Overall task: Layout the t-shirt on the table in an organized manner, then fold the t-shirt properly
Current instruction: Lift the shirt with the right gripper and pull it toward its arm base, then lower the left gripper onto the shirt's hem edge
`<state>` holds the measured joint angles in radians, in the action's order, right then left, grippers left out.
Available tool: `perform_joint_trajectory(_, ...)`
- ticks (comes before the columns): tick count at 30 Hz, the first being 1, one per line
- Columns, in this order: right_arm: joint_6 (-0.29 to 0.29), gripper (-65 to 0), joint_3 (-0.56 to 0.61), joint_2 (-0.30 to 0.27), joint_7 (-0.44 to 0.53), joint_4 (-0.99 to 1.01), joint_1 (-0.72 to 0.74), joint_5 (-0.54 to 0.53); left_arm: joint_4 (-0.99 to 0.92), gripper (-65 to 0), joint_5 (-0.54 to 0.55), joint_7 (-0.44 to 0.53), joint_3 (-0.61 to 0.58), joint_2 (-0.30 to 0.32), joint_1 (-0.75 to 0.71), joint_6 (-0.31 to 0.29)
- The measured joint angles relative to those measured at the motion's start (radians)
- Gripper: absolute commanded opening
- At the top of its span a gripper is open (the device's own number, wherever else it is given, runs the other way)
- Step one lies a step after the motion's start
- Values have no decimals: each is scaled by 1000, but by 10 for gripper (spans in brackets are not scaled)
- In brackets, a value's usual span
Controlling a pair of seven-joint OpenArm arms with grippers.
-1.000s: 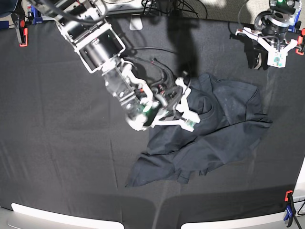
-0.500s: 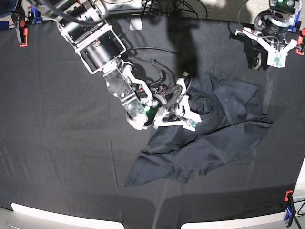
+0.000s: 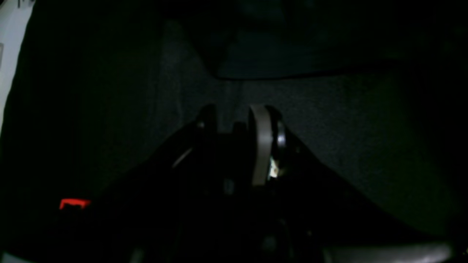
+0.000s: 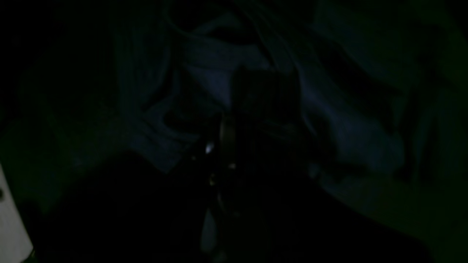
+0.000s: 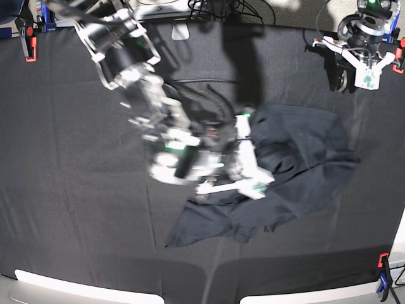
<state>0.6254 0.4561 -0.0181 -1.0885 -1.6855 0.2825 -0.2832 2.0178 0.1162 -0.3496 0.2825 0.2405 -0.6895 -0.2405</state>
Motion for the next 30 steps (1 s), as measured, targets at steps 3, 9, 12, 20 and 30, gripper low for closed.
perform_joint_trajectory(3,1,-650,-90,-68,-30,-122,-68,-40,0,-510,0,-1,0,0,0,0)
perform_joint_trajectory(9,3,-650,-305,-232,-48,-295,-253,-85,0,-510,0,0,0,0,0,0)
perform_joint_trajectory(12,4,-650,-434,-277,-47,-303,-315,-85,0,-510,0,0,0,0,1,0)
perform_joint_trajectory(20,3,-650,-722,-303,-46,-302,-414,-88,0,-510,1,8,0,0,22,-74)
perform_joint_trajectory(30,3,-650,-797,-301,-16,-245,-478,-85,0,-480,256,-63,0,1,164,-346)
